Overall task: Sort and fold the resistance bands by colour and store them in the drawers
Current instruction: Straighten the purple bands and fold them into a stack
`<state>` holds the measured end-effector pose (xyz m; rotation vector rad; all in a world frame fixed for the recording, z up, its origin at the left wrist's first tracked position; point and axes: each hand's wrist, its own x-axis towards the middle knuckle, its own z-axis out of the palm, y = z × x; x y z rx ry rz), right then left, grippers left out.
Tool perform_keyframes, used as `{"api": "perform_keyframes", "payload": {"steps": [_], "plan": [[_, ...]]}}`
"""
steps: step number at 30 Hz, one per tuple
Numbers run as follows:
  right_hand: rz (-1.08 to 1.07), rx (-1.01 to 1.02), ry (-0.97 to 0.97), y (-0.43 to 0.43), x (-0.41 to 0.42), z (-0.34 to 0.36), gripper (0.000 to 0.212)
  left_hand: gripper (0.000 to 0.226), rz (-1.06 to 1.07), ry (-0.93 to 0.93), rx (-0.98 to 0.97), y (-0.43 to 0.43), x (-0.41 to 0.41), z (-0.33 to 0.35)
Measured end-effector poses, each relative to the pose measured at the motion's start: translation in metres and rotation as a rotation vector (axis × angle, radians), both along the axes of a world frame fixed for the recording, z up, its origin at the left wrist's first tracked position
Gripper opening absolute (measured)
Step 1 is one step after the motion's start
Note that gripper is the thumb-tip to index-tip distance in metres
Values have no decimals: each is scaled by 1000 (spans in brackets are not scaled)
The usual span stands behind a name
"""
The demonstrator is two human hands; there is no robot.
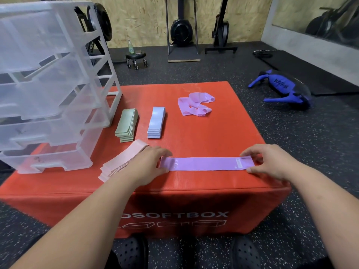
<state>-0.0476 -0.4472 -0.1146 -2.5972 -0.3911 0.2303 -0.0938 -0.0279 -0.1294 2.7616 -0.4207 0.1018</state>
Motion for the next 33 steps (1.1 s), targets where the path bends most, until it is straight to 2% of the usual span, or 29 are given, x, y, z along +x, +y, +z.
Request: {"api": "perform_keyframes", "payload": {"steps": [2,7,16,20,26,33], "plan": [[9,-18,10,1,1,1,52,45,-13,4,24,1,1,1],[50,-31,4,6,7,7,56,59,-62,52,31,1,12,5],[73,41,-114,76,51,12,42,56,-50,77,-49,-22,55,8],[61,-20,-133,112,85,-5,52,56,-33,81,-35,-33,81,-1],[-78,-121,-136,147,132,-20,75,50,-25,13,-13,-46,110,-18],[-163,-205,-90,170,168,-30,80,41,-29,-48,-31,-44,123,-23]]}}
